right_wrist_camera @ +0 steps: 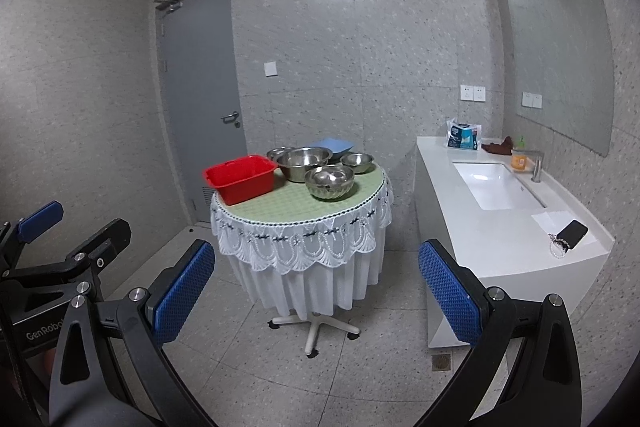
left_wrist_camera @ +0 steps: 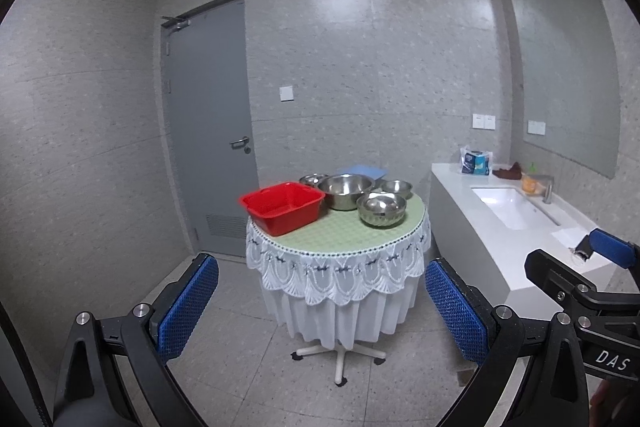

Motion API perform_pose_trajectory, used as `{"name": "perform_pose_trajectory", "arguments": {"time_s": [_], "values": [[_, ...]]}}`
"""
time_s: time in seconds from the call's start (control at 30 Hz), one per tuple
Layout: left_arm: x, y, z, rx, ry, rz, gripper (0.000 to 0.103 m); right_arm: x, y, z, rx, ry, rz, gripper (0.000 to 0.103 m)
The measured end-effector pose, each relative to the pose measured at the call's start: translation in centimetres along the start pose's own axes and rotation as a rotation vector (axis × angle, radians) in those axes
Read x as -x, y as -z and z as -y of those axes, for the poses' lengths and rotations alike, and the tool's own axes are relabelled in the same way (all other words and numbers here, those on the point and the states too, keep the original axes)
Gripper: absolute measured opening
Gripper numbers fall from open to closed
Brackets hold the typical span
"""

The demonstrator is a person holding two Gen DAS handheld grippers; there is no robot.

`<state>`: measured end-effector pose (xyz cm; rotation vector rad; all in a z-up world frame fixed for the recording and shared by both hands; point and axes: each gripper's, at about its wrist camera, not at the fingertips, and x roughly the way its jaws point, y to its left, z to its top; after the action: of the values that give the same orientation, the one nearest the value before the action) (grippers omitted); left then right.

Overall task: Organize plates and bowls
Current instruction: 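Move both tools toward the large steel bowl on the table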

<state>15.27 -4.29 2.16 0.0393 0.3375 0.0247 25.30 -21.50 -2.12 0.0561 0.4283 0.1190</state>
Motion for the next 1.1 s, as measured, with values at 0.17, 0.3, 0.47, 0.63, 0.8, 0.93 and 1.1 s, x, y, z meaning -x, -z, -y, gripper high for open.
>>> {"name": "perform_pose_trajectory", "arguments": {"time_s": [0.17, 0.3, 0.47, 0.63, 0.8, 0.93, 1.1], "values": [[-7.5, -2.9, -3.1, 0.001, 0.041, -0.002, 0.102, -4.8, -2.1, -0.7, -0.008, 0.030, -0.004, 0.103], [-13.6, -5.3, -5.5, -0.010, 0.057, 0.001, 0.102, -9.2, -4.0, -1.5, -0.024, 0.044, -0.009, 0.103], [-20.6, -7.8, -7.8, 0.001, 0.078, -0.002, 0.102, -13.7, -6.0, -2.3, -0.032, 0.058, -0.018, 0.103], [-26.2, -9.3, -8.8, 0.002, 0.078, -0.018, 0.102, -18.4, -7.4, -2.5, -0.032, 0.057, -0.035, 0.103], [-32.6, -11.6, -7.7, 0.003, 0.060, -0.044, 0.102, -24.2, -9.1, -1.7, -0.034, 0.039, -0.058, 0.103], [-39.0, -14.1, -6.1, -0.001, 0.036, -0.083, 0.102, -29.7, -10.4, -0.7, -0.034, -0.001, -0.090, 0.103], [-47.4, -17.3, -3.3, -0.012, -0.011, -0.113, 0.102, -37.2, -12.7, 1.1, -0.022, -0.042, -0.111, 0.103]]}}
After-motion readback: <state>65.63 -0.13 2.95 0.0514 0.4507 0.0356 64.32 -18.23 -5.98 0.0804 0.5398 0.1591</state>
